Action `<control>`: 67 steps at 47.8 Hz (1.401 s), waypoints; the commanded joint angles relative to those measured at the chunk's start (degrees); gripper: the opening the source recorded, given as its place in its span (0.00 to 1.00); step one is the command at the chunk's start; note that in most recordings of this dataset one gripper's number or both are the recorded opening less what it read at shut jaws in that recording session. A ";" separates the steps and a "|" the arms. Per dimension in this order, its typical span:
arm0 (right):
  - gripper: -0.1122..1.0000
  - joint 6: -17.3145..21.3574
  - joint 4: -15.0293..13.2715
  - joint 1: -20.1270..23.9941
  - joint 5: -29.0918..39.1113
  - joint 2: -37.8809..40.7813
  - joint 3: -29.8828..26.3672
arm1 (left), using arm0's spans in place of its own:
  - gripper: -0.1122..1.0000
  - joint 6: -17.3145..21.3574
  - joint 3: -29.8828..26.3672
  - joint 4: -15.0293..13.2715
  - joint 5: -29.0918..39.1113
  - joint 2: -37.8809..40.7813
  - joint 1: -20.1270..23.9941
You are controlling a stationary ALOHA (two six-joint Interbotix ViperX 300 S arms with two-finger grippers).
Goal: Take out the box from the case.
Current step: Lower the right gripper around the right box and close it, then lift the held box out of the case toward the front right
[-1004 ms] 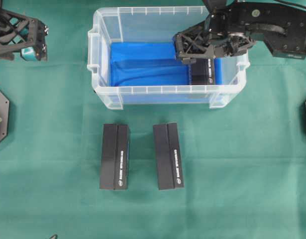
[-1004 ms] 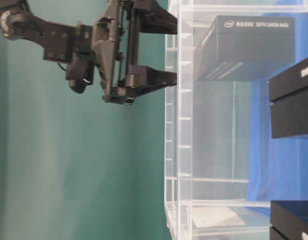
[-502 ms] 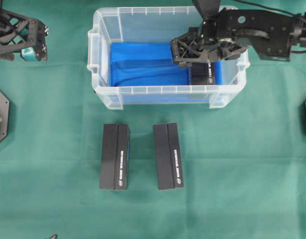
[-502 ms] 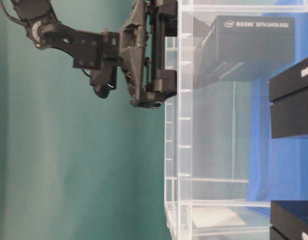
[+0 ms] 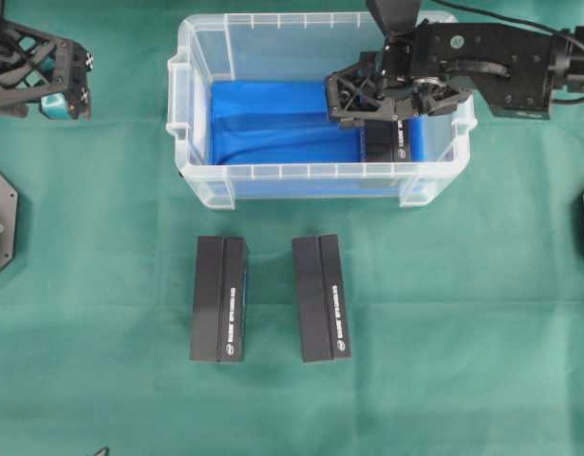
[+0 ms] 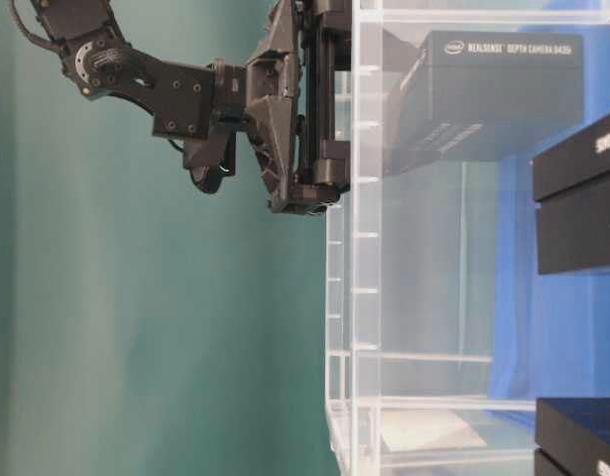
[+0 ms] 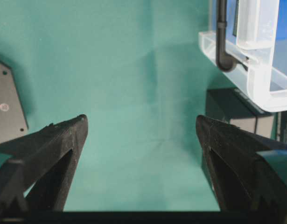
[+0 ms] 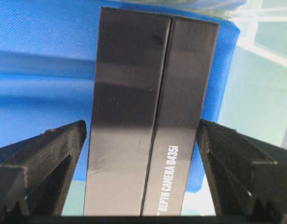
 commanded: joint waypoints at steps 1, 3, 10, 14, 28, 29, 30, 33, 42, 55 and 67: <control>0.92 0.79 0.26 -0.09 -0.53 -0.18 0.35 | 0.97 0.00 -0.70 -0.09 -0.18 -0.35 -0.18; 0.92 0.88 0.26 -0.09 -0.44 -0.18 0.26 | 0.98 0.00 -0.70 -0.09 -0.18 -0.35 -0.18; 0.88 1.14 0.18 -0.09 -0.44 -0.09 0.26 | 0.98 0.00 -0.62 -0.09 -0.18 -0.35 -0.18; 0.75 1.14 0.18 -0.09 -0.35 -0.18 0.18 | 0.98 0.09 -0.70 -0.09 -0.18 -0.35 -0.18; 0.68 1.23 0.18 0.18 0.18 -0.18 -0.35 | 0.98 0.09 -0.44 -0.09 -0.09 -0.62 -0.18; 0.68 1.23 0.18 0.18 0.18 -0.18 -0.35 | 0.98 0.09 -0.44 -0.09 -0.09 -0.62 -0.18; 0.68 1.32 0.18 0.09 0.18 -0.18 -0.35 | 0.98 0.09 -0.44 -0.09 -0.18 -0.70 -0.18; 0.68 1.49 0.26 0.18 0.18 -0.18 -0.35 | 0.98 0.09 -0.44 -0.09 -0.09 -0.70 -0.18; 0.68 1.76 0.35 0.18 0.88 -1.05 -0.79 | 0.98 0.18 -0.53 -0.09 -0.09 -0.62 -0.18; 0.68 1.67 0.26 0.09 8.17 -3.87 -4.75 | 0.98 0.26 -0.53 -0.09 -0.09 -0.79 -0.18; 0.68 1.49 0.18 0.09 14.68 -6.59 -8.88 | 0.98 0.26 -0.44 -0.09 -0.09 -0.97 -0.18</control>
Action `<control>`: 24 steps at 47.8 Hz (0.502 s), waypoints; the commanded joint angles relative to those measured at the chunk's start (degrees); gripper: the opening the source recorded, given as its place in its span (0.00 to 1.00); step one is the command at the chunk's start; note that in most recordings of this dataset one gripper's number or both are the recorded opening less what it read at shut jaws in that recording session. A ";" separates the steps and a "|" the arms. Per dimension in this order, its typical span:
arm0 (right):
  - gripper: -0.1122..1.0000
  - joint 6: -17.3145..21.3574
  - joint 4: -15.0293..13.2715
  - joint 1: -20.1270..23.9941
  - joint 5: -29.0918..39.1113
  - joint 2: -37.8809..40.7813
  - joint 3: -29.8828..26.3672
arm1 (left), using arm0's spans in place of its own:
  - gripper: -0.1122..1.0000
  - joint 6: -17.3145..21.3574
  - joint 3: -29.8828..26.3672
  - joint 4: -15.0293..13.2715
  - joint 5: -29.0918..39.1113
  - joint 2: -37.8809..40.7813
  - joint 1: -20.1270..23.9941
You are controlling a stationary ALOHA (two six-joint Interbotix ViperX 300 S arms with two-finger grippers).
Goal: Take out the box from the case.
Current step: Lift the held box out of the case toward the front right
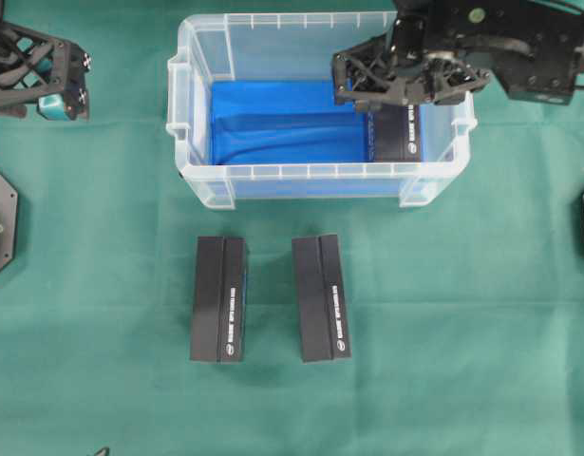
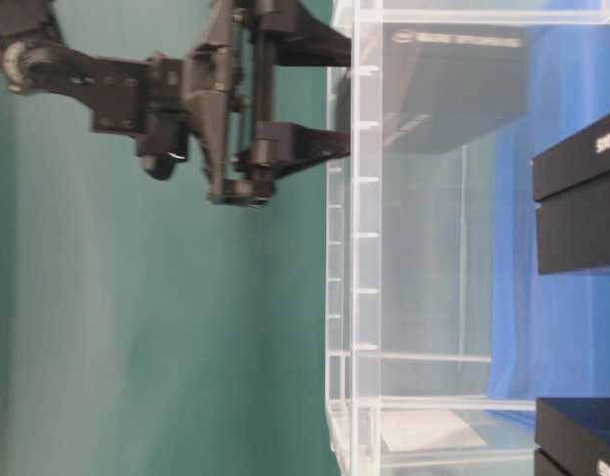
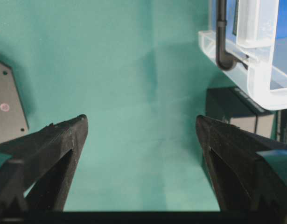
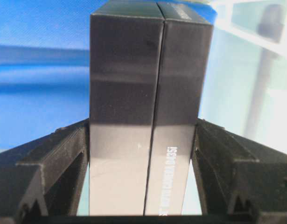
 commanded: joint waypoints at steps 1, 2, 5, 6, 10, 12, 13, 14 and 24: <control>0.68 -0.18 -0.26 0.09 2.55 -3.08 -3.08 | 0.98 0.09 -0.53 -0.09 -0.09 -0.53 -0.26; 0.68 -0.18 -0.26 0.09 3.25 -3.34 -3.43 | 0.98 0.09 -0.62 -0.09 -0.09 -0.35 -0.18; 0.68 -0.26 -0.26 0.09 5.19 -3.96 -4.57 | 0.98 0.09 -0.53 -0.09 -0.09 -0.53 -0.18; 0.68 -0.26 -0.26 0.09 5.80 -4.13 -5.10 | 0.98 0.09 -0.53 -0.09 -0.18 -0.53 -0.18; 0.68 -0.35 -0.35 0.18 8.44 -4.92 -7.03 | 0.98 0.09 -0.53 -0.09 -0.09 -0.53 -0.18; 0.68 -0.44 -0.26 0.18 9.58 -5.19 -8.00 | 0.98 0.09 -0.53 -0.09 -0.09 -0.53 -0.26; 0.68 -0.44 -0.26 0.09 10.20 -5.36 -8.53 | 0.98 0.09 -0.53 -0.09 -0.09 -0.53 -0.18; 0.68 -0.53 -0.26 0.18 10.81 -5.45 -8.96 | 0.98 0.09 -0.62 -0.09 -0.18 -0.53 -0.18; 0.68 -1.58 -0.35 0.35 16.35 -5.54 -14.77 | 0.98 0.09 -0.53 -0.09 -0.09 -0.53 -0.18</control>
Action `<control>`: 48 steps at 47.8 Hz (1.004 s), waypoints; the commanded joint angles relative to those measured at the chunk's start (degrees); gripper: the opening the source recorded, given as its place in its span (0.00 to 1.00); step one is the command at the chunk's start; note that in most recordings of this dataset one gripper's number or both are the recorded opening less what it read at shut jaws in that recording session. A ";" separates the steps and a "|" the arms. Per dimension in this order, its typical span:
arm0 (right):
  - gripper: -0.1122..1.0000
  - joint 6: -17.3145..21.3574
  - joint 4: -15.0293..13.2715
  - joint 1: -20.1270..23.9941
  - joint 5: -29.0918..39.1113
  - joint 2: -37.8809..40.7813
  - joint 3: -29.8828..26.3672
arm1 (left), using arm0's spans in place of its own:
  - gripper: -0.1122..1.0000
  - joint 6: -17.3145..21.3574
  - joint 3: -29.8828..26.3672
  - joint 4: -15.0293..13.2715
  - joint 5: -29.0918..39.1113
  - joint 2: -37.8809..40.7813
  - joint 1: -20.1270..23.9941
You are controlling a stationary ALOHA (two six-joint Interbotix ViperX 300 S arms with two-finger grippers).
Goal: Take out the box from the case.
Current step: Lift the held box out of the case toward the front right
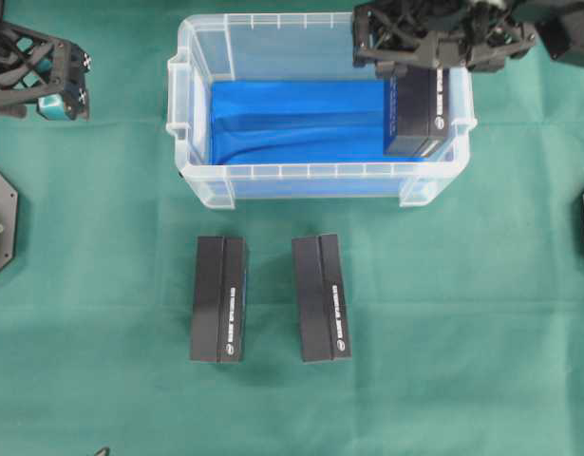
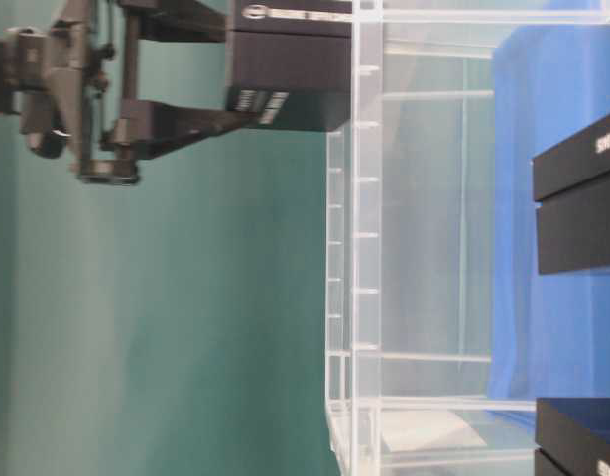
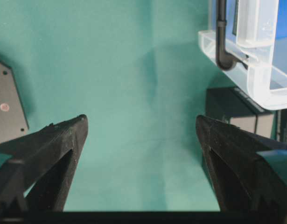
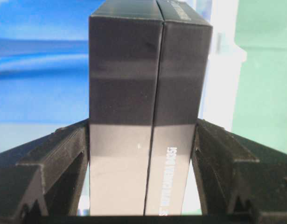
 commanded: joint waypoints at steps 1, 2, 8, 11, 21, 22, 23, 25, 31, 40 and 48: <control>0.68 -0.44 -0.26 0.26 1.67 -1.93 -3.87 | 0.98 0.09 -0.53 -0.09 -0.09 -0.53 -0.09; 0.68 -0.62 -0.26 0.26 2.29 -1.93 -4.57 | 0.98 0.09 -0.53 -0.09 -0.09 -0.53 -0.18; 0.68 -0.88 -0.44 0.53 4.48 -1.93 -7.47 | 0.98 0.09 -0.53 -0.09 -0.09 -0.53 -0.18; 0.68 -0.88 -1.14 0.79 5.71 -1.93 -9.05 | 0.98 0.09 -0.53 -0.09 -0.09 -0.53 -0.18; 0.68 -0.79 -2.29 1.23 7.73 -1.93 -11.78 | 0.98 0.00 -0.53 -0.09 -0.09 -0.53 -0.09; 0.68 -0.88 -2.29 1.32 7.73 -1.93 -11.78 | 0.98 0.09 -0.53 -0.09 -0.09 -0.53 -0.09; 0.68 -0.79 -2.20 1.32 7.73 -1.93 -11.78 | 0.98 0.09 -0.53 -0.09 -0.09 -0.53 -0.09; 0.68 -0.79 -2.20 1.41 7.73 -1.93 -11.78 | 0.98 0.09 -0.53 -0.09 -0.09 -0.53 -0.09; 0.68 -0.88 -2.29 1.41 7.73 -1.93 -11.78 | 0.98 0.09 -0.53 -0.09 -0.09 -0.53 -0.09; 0.68 -0.88 -2.46 1.41 7.82 -1.93 -11.78 | 0.98 0.09 -0.53 -0.09 -0.09 -0.53 -0.09; 0.68 -0.88 -2.64 1.41 7.73 -1.93 -11.78 | 0.98 0.09 -0.53 -0.09 -0.09 -0.53 -0.09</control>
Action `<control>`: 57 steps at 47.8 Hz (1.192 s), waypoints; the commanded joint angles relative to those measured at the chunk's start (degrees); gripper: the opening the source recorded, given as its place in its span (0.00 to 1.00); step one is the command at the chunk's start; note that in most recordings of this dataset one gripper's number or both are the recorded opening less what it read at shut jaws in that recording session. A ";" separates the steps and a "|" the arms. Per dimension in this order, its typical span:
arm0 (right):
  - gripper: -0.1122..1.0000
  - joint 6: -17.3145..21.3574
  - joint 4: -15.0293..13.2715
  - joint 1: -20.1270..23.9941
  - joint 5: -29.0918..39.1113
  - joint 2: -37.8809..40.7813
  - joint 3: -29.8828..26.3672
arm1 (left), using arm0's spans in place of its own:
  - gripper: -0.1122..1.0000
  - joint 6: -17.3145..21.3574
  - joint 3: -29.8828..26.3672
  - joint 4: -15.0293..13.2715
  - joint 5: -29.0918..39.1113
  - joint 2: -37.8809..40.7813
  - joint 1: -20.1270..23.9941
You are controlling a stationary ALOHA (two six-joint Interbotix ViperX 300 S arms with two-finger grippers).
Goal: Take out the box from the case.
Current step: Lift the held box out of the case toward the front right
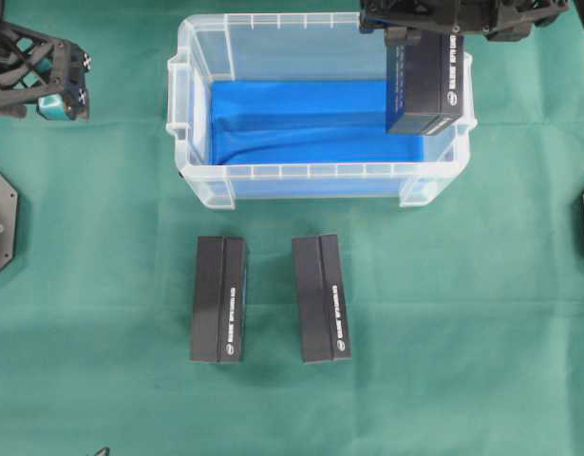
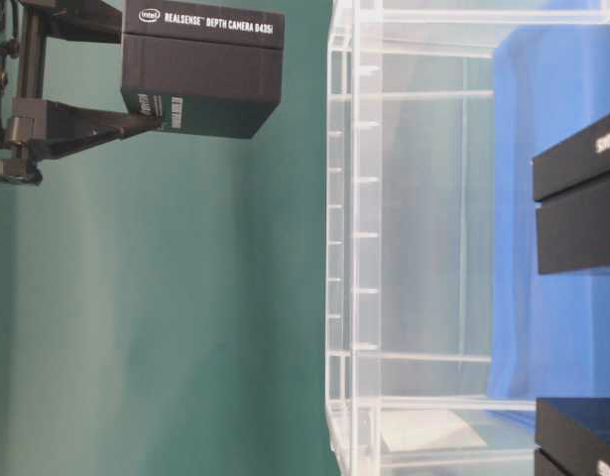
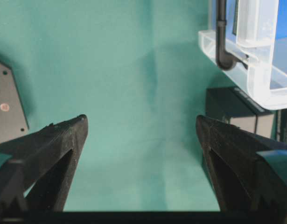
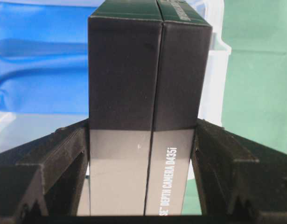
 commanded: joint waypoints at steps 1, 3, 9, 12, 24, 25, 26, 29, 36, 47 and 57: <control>0.68 -0.09 -0.62 0.18 0.09 -1.85 -1.58 | 0.98 0.09 -0.53 -0.09 -0.09 -0.53 0.00; 0.68 -0.09 -0.62 0.18 0.09 -1.85 -1.58 | 0.98 0.09 -0.53 -0.09 -0.09 -0.53 0.00; 0.68 -0.09 -0.62 0.18 0.00 -1.93 -1.58 | 0.98 0.09 -0.44 -0.09 -0.18 -0.70 0.00; 0.68 -0.09 -0.62 0.18 0.00 -1.85 -1.58 | 0.98 0.09 -0.18 -0.09 -0.18 -0.79 -0.09; 0.68 -0.09 -0.97 0.18 0.09 -1.85 -1.49 | 0.98 0.09 -0.18 0.00 -0.09 -0.88 -0.09; 0.68 -0.09 -0.97 0.18 0.00 -1.85 -1.49 | 0.98 0.09 -0.18 -0.09 -0.09 -0.88 0.00; 0.68 -0.09 -0.97 0.18 0.09 -1.85 -1.58 | 0.98 0.09 -0.18 -0.09 -0.09 -0.88 0.00; 0.68 -0.18 -0.97 0.18 0.09 -1.93 -1.49 | 0.98 0.09 -0.18 -0.09 -0.09 -0.88 0.00; 0.68 -0.18 -0.97 0.53 0.53 -1.85 -1.49 | 0.98 0.09 -0.18 -0.09 -0.09 -0.88 -0.09; 0.68 0.35 -0.97 3.43 1.49 -1.85 -1.41 | 0.98 0.00 -0.18 -0.09 -0.09 -0.88 0.00; 0.68 2.81 -0.97 7.56 1.49 -1.49 -1.41 | 0.98 0.00 -0.18 -0.09 -0.09 -0.88 0.00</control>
